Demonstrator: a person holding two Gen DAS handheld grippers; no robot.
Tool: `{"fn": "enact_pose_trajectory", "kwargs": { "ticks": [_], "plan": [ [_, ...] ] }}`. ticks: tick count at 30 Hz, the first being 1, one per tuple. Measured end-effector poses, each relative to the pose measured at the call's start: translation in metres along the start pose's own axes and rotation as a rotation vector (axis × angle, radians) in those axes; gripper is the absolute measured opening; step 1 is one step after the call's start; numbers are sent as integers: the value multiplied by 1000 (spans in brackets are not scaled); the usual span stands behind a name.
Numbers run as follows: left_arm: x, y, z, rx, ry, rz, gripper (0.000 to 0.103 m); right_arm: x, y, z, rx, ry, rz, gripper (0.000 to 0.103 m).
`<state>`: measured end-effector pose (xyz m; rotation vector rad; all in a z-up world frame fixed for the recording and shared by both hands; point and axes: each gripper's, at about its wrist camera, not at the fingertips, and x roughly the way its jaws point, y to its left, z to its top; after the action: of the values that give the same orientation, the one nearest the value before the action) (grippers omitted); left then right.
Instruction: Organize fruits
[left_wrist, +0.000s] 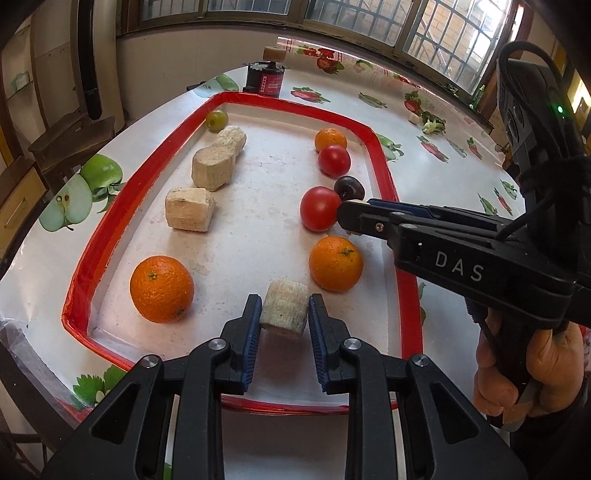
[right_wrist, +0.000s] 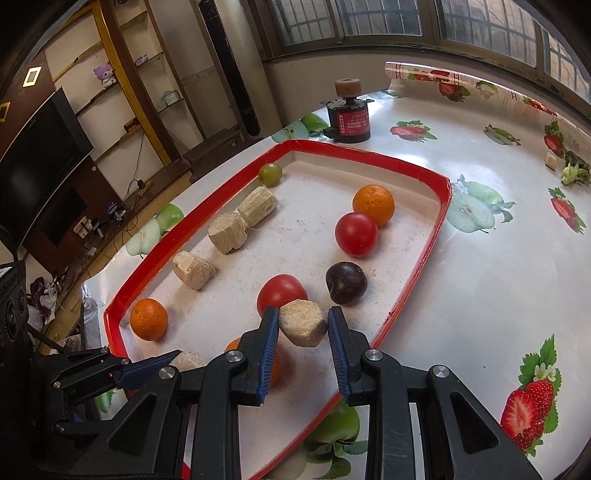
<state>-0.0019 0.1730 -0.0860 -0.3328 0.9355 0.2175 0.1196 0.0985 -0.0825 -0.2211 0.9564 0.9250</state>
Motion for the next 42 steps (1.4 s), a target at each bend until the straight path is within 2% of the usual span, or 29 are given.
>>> {"fn": "enact_pose_trajectory", "kwargs": {
  "ticks": [6, 8, 10, 20, 23, 26, 30, 33, 36, 38, 40, 41, 42],
  "plan": [
    [0, -2, -2, 10, 1, 29, 23, 0, -2, 0, -1, 0, -7, 31],
    [0, -2, -2, 6, 2, 32, 30, -4, -3, 0, -2, -9, -8, 33],
    [0, 0, -1, -7, 2, 38, 44, -8, -3, 0, -3, -18, -5, 33],
    [-8, 3, 5, -26, -15, 61, 44, -29, -7, -10, 5, -45, 0, 35],
    [-12, 5, 5, -27, -21, 64, 44, -32, -9, -13, 6, -46, 7, 38],
    [-17, 6, 5, -23, -29, 73, 44, -36, -9, -15, -4, -49, 8, 44],
    [-25, 9, 4, -15, -41, 89, 44, -41, -10, -16, -24, -58, 17, 47],
    [-30, 10, 1, 4, -51, 112, 46, -45, -9, -18, -55, -71, 37, 54],
    [-37, 9, -2, 25, -69, 139, 59, -51, -6, -19, -114, -87, 54, 60],
    [-43, 9, -4, 41, -92, 166, 63, -55, -4, -19, -153, -94, 58, 68],
    [-49, 9, -5, 45, -114, 186, 67, -61, -1, -20, -201, -109, 50, 80],
    [-52, 10, -6, 45, -124, 191, 69, -64, 1, -20, -227, -120, 51, 82],
    [-55, 11, -7, 44, -132, 193, 75, -67, 3, -20, -257, -128, 58, 84]
  ]
}}
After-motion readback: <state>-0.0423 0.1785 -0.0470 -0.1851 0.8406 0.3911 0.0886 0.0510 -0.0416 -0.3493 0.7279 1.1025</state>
